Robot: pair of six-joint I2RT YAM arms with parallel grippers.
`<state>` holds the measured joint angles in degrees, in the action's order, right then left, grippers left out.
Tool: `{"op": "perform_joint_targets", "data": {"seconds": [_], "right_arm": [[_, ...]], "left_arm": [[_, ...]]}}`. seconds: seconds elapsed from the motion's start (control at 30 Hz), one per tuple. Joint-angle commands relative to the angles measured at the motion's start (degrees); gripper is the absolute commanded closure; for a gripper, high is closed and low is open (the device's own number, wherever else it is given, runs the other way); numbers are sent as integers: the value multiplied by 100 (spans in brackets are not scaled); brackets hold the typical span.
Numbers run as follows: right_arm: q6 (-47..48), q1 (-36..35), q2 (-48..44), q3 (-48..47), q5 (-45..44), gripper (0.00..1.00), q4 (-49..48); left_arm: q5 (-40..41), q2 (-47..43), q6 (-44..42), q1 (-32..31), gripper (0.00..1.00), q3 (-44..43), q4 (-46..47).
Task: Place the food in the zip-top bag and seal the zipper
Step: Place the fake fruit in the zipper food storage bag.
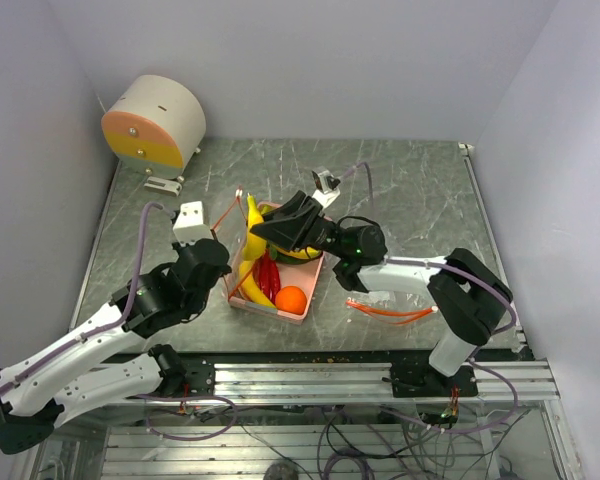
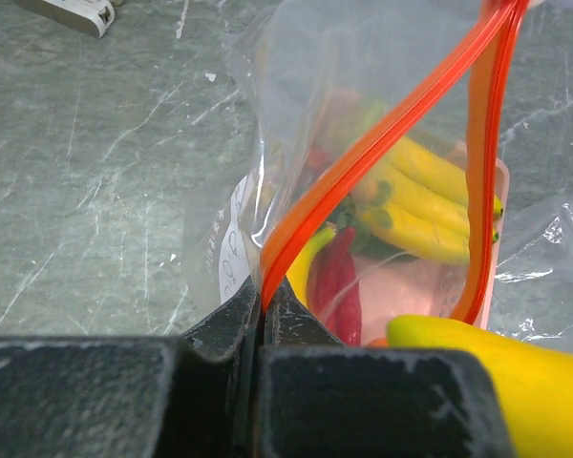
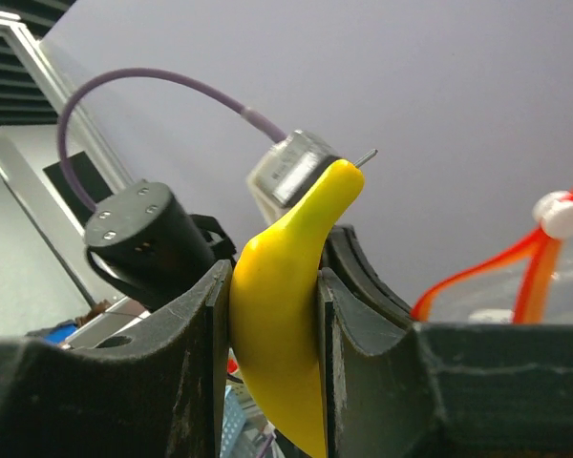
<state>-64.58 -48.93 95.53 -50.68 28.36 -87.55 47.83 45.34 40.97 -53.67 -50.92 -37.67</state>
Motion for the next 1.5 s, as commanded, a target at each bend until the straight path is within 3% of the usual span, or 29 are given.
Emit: {"op": "perform_joint_targets", "data": {"seconds": [0.0, 0.23, 0.37, 0.5, 0.57, 0.8, 0.9, 1.03, 1.27, 1.47], "right_arm": [[149, -12, 155, -82, -170, 100, -1022], [1746, -231, -214, 148, -796, 99, 920], [3051, -613, -473, -49, -1445, 96, 2493], [3963, -1105, -605, -187, -2335, 94, 3479], [4060, -1181, -643, -174, -2595, 90, 3682], [4213, -1186, -884, -163, -2894, 57, 4152], [4274, -1184, -1034, -189, -2730, 50, 4222], [4329, -1195, -1249, -235, -2448, 43, 4318], [4385, -1205, -1727, -184, -2374, 42, 4767], [4501, -1207, -2774, 339, -3095, 42, 5881]], "left_arm": [[-104, -88, -11, 32, 93, -154, 184], [-325, -125, -127, 34, 93, -399, 203], [-509, -94, -181, 32, 93, -532, 215], [-503, -58, -268, 34, 93, -660, 185], [-472, -47, -313, 37, 93, -773, 105], [-166, -157, -329, 37, 93, -884, -240], [-85, -238, -342, 37, 93, -822, -262], [9, -279, -273, 35, 93, -735, -347], [35, -243, -239, 32, 93, -615, -318], [233, -102, -160, 33, 93, -572, -553]]}}
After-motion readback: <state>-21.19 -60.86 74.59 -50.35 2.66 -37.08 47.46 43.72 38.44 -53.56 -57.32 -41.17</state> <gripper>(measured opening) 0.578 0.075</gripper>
